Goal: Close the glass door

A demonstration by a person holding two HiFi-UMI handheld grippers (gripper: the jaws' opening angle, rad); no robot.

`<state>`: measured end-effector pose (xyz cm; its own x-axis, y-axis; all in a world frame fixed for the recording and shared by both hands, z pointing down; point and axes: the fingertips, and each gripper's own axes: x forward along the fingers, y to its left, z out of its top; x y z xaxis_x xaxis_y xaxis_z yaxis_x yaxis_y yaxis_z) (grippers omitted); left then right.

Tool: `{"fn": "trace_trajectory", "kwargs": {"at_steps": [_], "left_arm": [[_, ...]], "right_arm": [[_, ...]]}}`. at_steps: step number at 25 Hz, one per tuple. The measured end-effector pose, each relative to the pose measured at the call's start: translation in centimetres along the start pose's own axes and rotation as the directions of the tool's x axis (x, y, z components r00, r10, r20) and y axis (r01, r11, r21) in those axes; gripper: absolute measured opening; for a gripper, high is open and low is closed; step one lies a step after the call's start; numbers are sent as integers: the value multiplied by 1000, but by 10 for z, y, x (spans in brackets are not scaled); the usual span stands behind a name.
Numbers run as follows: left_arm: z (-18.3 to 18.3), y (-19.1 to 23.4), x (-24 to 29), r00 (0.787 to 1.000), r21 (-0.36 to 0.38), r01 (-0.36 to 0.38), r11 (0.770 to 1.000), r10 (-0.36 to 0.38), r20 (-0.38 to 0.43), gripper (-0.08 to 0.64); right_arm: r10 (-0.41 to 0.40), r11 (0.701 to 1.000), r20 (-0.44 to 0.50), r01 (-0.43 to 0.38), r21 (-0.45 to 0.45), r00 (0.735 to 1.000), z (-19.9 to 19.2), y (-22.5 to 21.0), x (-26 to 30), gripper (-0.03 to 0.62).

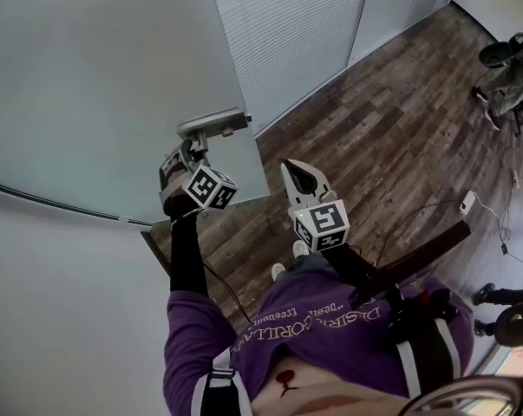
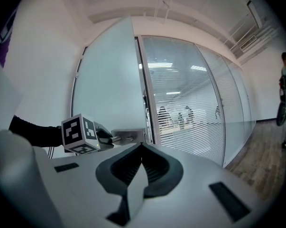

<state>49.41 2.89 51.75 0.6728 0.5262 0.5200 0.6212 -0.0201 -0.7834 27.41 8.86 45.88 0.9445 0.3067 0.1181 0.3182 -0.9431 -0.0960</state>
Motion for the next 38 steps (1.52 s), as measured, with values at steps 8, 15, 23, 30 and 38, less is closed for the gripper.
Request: {"fn": "trace_trajectory", "kwargs": {"at_steps": [8, 15, 23, 30, 38], "left_arm": [[0, 11, 22, 1000, -28, -5, 1000, 4, -29, 132], [22, 25, 46, 999, -48, -12, 999, 10, -44, 132], [22, 32, 60, 998, -70, -21, 997, 17, -62, 132], [23, 38, 71, 997, -77, -13, 997, 7, -73, 132], [27, 39, 76, 996, -83, -33, 996, 26, -82, 132]], "right_arm": [[21, 1000, -1, -21, 4, 1000, 1, -16, 21, -3], [49, 999, -1, -49, 5, 999, 10, -42, 43, -3], [69, 998, -6, -69, -3, 998, 7, -46, 50, -3], [68, 998, -6, -68, -7, 998, 10, -45, 59, -3], [49, 999, 0, -49, -16, 999, 14, -40, 69, -3]]}}
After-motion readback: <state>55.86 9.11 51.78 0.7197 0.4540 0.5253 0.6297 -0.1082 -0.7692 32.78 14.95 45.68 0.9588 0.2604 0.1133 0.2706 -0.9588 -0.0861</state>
